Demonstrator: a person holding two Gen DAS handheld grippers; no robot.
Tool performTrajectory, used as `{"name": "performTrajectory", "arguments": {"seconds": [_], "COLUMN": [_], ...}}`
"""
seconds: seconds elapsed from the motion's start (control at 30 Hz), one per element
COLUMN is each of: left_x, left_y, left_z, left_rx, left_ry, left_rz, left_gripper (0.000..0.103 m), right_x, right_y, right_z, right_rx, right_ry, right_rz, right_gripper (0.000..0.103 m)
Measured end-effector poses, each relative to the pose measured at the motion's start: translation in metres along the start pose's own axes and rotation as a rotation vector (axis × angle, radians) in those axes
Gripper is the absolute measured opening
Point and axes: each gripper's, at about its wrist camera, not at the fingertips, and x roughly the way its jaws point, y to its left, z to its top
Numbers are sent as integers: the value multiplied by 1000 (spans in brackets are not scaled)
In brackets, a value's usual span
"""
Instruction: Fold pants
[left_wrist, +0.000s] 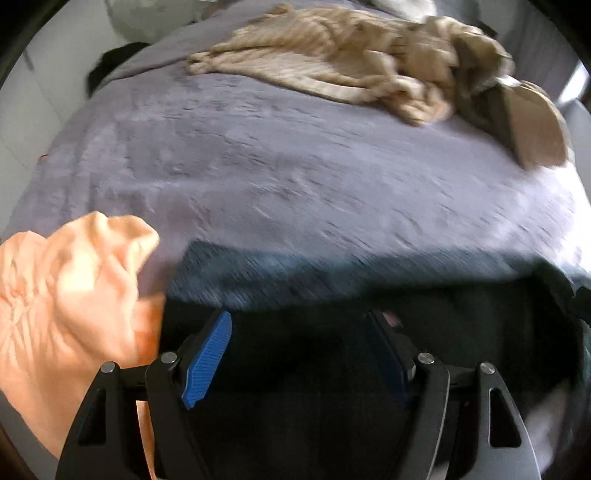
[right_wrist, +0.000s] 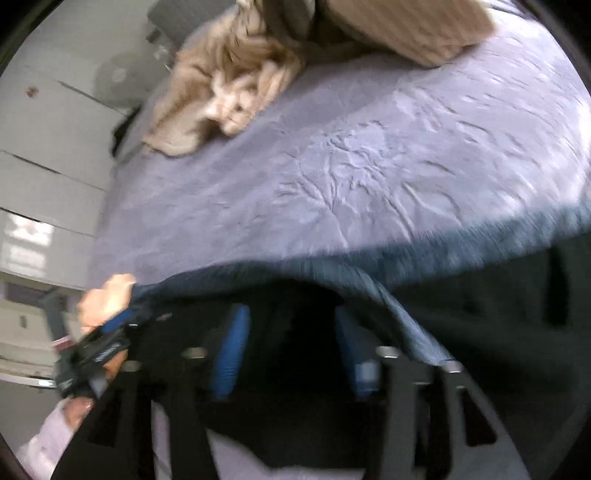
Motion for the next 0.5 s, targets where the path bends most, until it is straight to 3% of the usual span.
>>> {"name": "performTrajectory", "arguments": {"seconds": [0.1, 0.17, 0.27, 0.3, 0.4, 0.5], "left_x": [-19, -27, -33, -33, -29, -23], "left_y": [-35, -66, -125, -150, -213, -266], "left_z": [-19, -32, -49, -55, -68, -81], "left_rx": [103, 161, 238, 269, 334, 355], "left_ry": [18, 41, 95, 113, 169, 230], "left_rz": [-77, -146, -286, -335, -428, -484], "left_gripper": [76, 76, 76, 76, 76, 76], "right_x": [-51, -82, -132, -124, -167, -183], "right_y": [-30, -71, -131, -140, -191, -233], "right_z": [-36, -64, -111, -115, -166, -198], "right_rx": [83, 190, 357, 387, 515, 575], "right_ry": [-42, -70, -110, -117, -132, -127], "right_rz": [20, 17, -43, -63, -119, -151], "right_gripper": [72, 72, 72, 72, 72, 72]}}
